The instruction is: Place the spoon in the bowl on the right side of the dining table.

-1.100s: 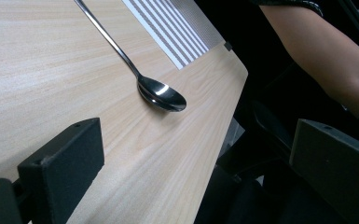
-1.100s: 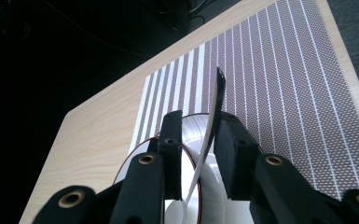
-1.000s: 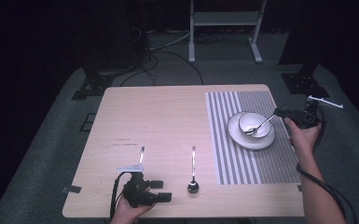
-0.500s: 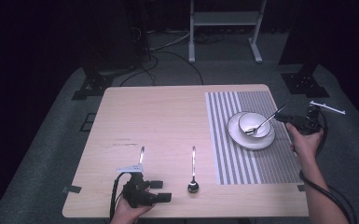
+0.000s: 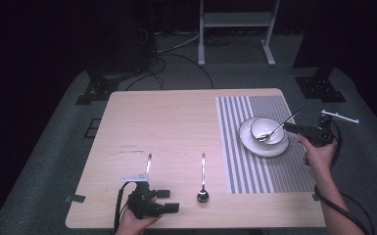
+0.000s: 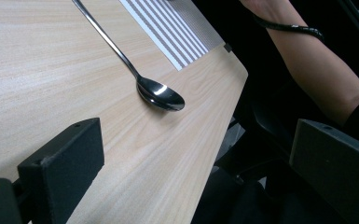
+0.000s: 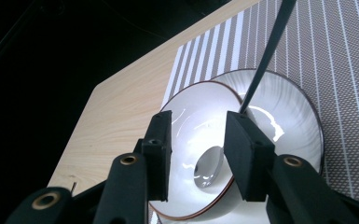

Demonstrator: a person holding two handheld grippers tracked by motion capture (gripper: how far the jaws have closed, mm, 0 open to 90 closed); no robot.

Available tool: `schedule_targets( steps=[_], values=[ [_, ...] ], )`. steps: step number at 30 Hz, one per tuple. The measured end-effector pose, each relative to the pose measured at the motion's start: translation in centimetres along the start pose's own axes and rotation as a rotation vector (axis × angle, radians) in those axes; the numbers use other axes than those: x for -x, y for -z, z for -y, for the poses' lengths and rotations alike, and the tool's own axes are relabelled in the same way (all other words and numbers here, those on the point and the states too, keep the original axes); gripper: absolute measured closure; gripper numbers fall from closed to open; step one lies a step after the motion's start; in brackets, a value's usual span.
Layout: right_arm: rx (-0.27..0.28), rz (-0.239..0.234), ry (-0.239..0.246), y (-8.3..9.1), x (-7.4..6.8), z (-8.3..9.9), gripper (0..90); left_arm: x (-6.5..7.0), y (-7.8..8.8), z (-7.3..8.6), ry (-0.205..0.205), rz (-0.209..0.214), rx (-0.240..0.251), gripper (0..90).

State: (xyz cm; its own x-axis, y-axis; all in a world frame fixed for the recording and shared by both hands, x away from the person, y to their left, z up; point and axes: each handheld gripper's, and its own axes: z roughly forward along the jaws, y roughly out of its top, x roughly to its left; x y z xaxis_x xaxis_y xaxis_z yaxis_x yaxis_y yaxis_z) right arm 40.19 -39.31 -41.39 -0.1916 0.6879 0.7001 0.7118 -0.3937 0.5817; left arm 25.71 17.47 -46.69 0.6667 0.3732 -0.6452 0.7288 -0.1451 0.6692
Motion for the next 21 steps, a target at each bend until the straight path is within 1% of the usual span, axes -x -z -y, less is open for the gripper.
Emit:
schedule_targets(
  steps=[6,16,21],
  values=[
    [-0.012,-0.013,0.007,0.3,-0.2,0.6,57.4,0.1,0.2,-0.1,0.000,0.000,0.007,1.5],
    [-0.013,-0.031,0.011,0.8,-0.2,1.6,55.2,0.0,0.2,-0.1,-0.003,-0.003,0.006,1.5],
    [-0.020,-0.044,0.010,1.0,-0.1,2.6,53.7,0.0,0.2,-0.1,-0.004,-0.003,0.007,1.6]
  ],
)
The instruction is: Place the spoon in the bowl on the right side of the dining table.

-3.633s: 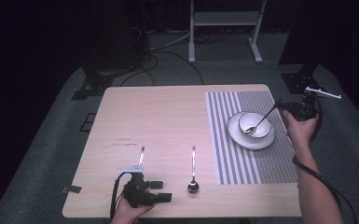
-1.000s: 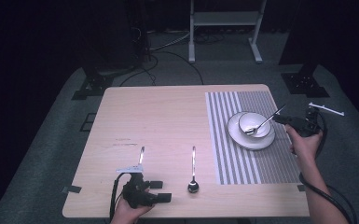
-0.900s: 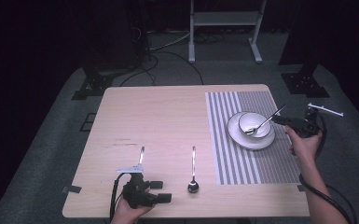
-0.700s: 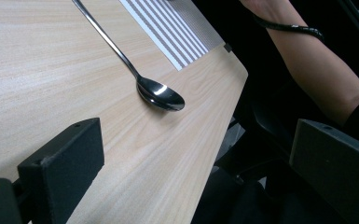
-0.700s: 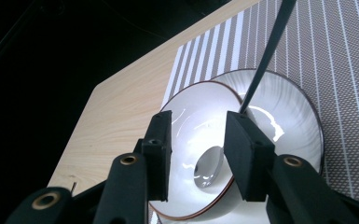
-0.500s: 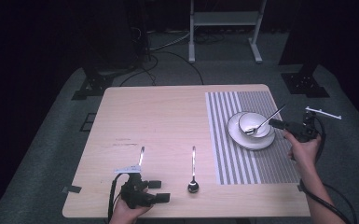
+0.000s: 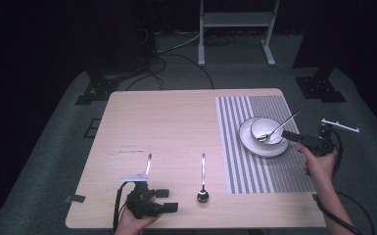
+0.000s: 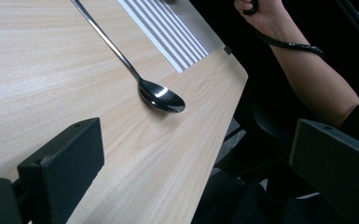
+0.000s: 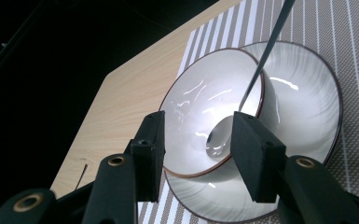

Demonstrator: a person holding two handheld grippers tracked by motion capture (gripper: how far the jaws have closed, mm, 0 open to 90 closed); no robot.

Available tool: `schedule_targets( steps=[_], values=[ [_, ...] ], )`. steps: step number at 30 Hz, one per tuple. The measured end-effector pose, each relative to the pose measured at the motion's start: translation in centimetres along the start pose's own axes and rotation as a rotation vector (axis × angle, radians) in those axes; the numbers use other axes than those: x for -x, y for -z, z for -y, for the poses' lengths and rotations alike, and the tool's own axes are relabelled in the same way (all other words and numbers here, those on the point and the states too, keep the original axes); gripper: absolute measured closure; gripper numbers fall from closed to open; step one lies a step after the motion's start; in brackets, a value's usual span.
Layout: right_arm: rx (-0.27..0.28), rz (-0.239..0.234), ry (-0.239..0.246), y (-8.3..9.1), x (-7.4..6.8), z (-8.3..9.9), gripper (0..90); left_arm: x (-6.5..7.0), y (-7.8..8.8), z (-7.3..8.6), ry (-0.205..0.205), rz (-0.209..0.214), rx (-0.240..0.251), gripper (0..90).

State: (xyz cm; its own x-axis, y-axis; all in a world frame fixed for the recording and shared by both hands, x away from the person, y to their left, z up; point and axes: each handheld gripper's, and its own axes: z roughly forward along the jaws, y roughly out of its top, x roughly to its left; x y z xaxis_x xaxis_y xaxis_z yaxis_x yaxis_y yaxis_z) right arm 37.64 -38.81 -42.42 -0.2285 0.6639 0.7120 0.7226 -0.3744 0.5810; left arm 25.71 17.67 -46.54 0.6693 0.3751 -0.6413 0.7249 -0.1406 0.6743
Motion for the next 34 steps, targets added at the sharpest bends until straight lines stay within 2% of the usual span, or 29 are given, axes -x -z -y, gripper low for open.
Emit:
schedule_targets(
  steps=[22,34],
  values=[
    [-0.015,-0.060,0.020,0.6,-0.8,4.0,46.8,0.0,0.0,0.0,-0.002,0.000,0.001,1.6],
    [-0.026,-0.090,0.030,0.8,-1.3,7.0,42.7,0.0,0.1,-0.1,-0.008,0.000,0.005,1.5]
  ],
)
